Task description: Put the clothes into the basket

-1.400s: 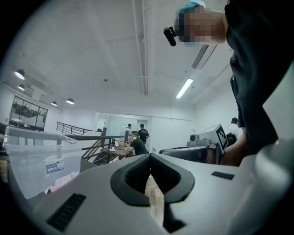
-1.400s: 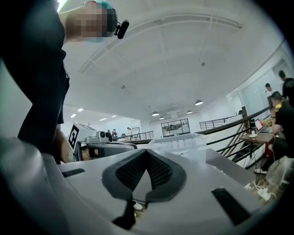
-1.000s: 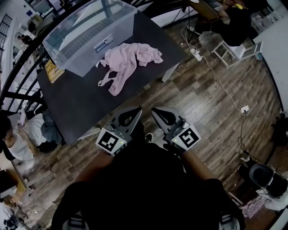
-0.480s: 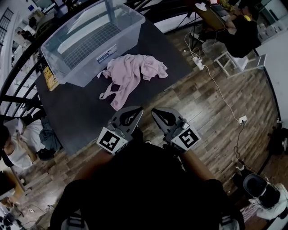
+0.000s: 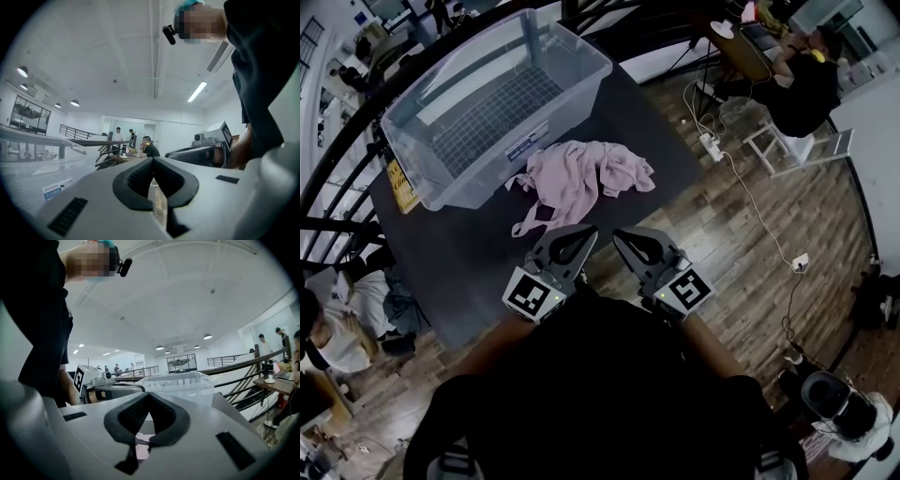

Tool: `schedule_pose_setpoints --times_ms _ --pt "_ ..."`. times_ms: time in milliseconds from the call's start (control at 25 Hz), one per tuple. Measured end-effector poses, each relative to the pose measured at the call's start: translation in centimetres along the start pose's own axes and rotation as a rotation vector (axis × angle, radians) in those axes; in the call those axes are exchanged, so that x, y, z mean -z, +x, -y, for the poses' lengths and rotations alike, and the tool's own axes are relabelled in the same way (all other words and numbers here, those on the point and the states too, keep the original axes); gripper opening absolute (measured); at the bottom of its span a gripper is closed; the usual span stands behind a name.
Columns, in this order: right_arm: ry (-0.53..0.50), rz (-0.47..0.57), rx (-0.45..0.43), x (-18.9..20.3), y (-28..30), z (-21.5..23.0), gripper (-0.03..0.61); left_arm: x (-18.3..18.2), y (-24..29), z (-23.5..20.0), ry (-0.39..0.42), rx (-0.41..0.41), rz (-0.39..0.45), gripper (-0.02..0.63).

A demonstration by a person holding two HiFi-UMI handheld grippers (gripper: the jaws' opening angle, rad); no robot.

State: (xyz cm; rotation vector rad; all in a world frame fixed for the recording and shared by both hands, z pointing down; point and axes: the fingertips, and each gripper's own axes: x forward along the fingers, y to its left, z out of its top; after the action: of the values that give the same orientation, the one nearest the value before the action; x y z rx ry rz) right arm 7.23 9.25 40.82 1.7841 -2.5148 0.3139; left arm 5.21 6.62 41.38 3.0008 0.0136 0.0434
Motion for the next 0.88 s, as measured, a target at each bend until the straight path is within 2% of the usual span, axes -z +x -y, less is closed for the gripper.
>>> schedule_pose_setpoints --times_ms 320,560,880 --pt "-0.007 -0.013 -0.001 -0.5 2.7 2.6 0.015 0.1 0.7 -3.6 -0.012 -0.024 -0.004 0.003" --pt "-0.038 -0.055 -0.024 0.5 4.2 5.9 0.015 0.8 2.2 -5.9 -0.018 -0.074 0.001 0.003" --pt "-0.111 -0.139 -0.136 2.8 6.7 11.3 0.017 1.4 5.2 -9.2 -0.017 -0.215 0.010 0.003"
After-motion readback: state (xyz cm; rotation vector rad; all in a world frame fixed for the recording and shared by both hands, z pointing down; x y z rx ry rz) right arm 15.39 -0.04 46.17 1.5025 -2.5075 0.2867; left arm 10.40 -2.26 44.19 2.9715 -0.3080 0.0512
